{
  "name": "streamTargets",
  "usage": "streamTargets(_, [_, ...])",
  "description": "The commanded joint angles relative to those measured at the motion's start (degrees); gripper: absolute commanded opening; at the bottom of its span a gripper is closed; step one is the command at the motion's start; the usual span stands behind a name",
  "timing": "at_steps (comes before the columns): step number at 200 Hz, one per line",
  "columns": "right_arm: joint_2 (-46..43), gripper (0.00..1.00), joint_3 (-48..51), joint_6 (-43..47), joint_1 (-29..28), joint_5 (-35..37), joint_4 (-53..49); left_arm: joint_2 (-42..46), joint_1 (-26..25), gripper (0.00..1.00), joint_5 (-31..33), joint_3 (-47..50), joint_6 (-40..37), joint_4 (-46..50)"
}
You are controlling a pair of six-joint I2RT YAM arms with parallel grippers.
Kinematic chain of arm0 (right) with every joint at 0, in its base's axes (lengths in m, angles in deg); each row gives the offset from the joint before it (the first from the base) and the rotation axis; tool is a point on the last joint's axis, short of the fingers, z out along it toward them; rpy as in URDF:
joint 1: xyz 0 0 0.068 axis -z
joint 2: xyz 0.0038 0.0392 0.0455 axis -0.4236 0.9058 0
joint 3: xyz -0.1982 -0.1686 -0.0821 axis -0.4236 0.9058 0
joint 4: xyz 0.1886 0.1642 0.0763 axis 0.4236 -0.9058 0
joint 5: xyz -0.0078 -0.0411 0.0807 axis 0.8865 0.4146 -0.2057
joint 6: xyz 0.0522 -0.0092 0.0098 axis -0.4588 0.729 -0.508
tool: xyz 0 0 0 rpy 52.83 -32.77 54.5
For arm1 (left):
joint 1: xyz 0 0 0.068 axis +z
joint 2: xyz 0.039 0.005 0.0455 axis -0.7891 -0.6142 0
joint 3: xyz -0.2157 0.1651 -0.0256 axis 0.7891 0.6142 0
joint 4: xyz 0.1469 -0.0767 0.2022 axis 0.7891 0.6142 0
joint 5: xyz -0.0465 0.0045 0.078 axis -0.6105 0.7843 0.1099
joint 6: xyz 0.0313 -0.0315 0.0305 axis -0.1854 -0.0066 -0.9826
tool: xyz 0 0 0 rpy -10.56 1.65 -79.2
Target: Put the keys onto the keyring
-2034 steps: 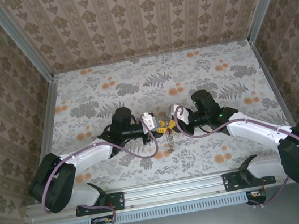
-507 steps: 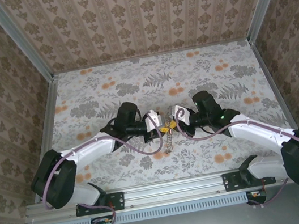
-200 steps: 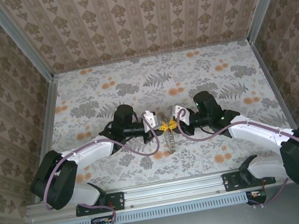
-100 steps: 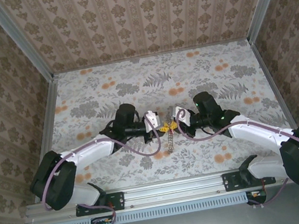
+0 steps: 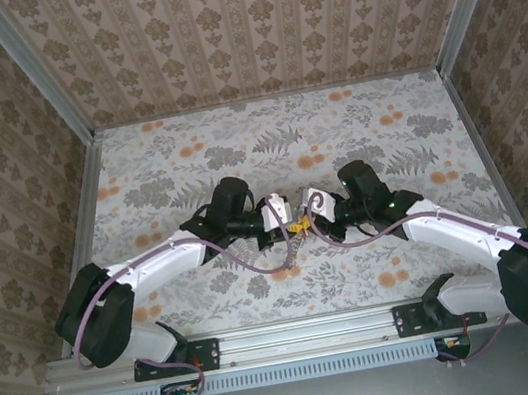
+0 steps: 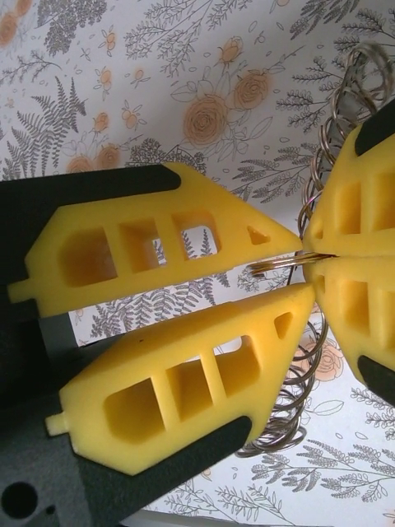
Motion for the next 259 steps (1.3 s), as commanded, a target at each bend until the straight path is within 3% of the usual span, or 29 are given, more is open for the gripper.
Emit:
streamTargets(1, [-1.5, 0.00, -1.5, 0.7, -0.4, -0.1, 0.6, -0.2, -0.2, 0.19, 0.7, -0.6, -1.1, 1.5])
streamTargets(42, [-1.6, 0.00, -0.6, 0.7, -0.4, 0.0, 1.5, 2.0, 1.8, 0.23, -1.1, 2.8, 3.2, -5.5])
streamTargets(167, [-2.3, 0.00, 0.7, 0.3, -0.4, -1.2, 4.4, 1.4, 3.1, 0.27, -4.2, 2.5, 3.1, -4.4])
streamTargets(259, [-2.2, 0.00, 0.8, -0.3, -0.4, -1.8, 5.1, 0.4, 2.6, 0.14, -5.5, 1.2, 2.8, -3.1])
